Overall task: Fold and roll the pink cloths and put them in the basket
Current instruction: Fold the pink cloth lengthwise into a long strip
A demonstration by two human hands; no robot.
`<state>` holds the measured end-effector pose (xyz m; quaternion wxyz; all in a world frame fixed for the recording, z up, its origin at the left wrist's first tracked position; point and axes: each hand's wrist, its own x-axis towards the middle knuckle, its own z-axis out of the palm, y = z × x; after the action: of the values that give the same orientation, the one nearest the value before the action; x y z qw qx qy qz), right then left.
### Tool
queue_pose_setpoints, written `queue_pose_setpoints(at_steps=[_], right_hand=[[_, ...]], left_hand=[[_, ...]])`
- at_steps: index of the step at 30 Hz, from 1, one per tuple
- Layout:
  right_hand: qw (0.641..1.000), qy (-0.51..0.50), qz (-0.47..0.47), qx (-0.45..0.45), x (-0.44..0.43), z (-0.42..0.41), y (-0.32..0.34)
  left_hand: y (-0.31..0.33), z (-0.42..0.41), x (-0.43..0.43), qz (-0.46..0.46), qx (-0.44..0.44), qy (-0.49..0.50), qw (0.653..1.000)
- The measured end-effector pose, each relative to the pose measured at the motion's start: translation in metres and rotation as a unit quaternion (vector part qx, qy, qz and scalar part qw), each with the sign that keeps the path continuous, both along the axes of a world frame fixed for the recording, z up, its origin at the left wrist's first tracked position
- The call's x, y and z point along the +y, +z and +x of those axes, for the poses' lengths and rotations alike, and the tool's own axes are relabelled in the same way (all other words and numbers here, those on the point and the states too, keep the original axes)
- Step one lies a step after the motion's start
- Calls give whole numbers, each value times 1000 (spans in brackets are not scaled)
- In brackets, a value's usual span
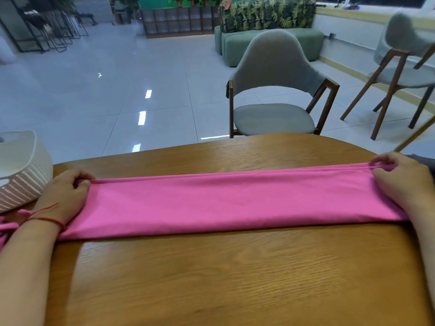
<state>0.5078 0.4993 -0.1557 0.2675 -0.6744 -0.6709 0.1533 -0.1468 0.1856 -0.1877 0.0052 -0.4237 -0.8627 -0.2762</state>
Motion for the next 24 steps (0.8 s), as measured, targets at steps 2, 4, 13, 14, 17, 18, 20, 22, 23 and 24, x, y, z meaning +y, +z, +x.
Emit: queue_pose_setpoints(at_steps=[2,4,13,14,17,18,20,22,23,24], right_hand=[[1000,0,1,2,0,2,-1],[1000,15,13,5,3,7,-1],[995,47,87,-23,13,17,1],[994,53,92,-30,15,16,0],[995,53,71,-54,21,14,-4],[995,48,61,-60,22,15,-6],[995,39,56,-70,24,15,-8],[994,34,64,-84,24,15,-9],[993,30,70,-88,24,15,-10],[993,24,73,-90,24,15,-11]], left_hand=[[-2,-2,-2,3,0,0,1000],[-4,-8,-2,0,3,-1,1000],[-11,-17,-1,7,-2,21,1000],[-12,-19,-1,10,-4,24,1000],[-15,-22,-1,11,-7,29,999],[-16,-22,0,12,-7,31,999],[-16,-21,1,8,-8,37,999],[-15,-20,1,-2,-2,41,999],[-15,-19,2,-6,4,41,999],[-14,-18,2,-9,11,40,999]])
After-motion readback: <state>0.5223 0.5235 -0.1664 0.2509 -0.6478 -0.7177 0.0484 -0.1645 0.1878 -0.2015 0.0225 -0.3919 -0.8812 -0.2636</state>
